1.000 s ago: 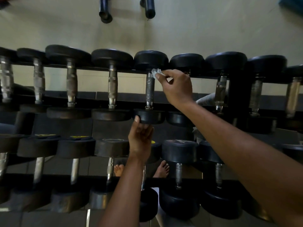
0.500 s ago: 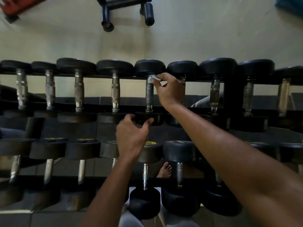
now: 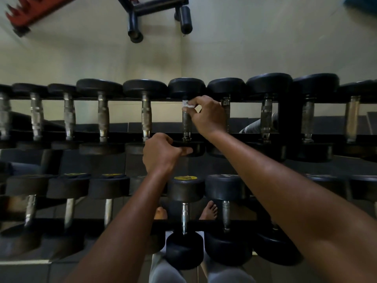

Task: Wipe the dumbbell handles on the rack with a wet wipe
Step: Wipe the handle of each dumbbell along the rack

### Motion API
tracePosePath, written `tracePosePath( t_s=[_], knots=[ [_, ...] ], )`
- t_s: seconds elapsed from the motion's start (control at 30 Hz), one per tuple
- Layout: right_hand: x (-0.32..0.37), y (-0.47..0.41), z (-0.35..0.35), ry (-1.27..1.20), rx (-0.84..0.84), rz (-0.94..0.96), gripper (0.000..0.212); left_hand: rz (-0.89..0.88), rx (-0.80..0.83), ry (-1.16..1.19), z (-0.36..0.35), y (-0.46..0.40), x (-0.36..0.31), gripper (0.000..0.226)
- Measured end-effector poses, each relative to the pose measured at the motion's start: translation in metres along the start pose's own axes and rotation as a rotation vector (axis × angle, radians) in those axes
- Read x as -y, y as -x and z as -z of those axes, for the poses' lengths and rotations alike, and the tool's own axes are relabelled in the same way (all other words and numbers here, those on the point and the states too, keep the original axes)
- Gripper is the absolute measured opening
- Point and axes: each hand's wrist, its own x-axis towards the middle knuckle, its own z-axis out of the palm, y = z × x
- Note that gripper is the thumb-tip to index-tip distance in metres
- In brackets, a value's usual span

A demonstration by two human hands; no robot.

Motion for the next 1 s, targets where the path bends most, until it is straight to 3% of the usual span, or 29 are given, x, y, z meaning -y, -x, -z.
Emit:
tracePosePath(
  t_s=[0.37,0.73,1.0],
  knots=[
    [-0.007,0.035,0.010,-0.033,0.447,-0.147,0.027,0.028,0.005,0.018,0.000,0.004,-0.001,0.051],
    [-0.016,0.035,0.003,-0.090,0.359,-0.451,0.017,0.026,0.009,0.013,-0.001,-0.001,0.001,0.046],
    [-0.015,0.012,0.018,-0.066,0.656,-0.472,0.021,0.017,-0.005,0.033,0.000,0.004,-0.001,0.049]
  ],
)
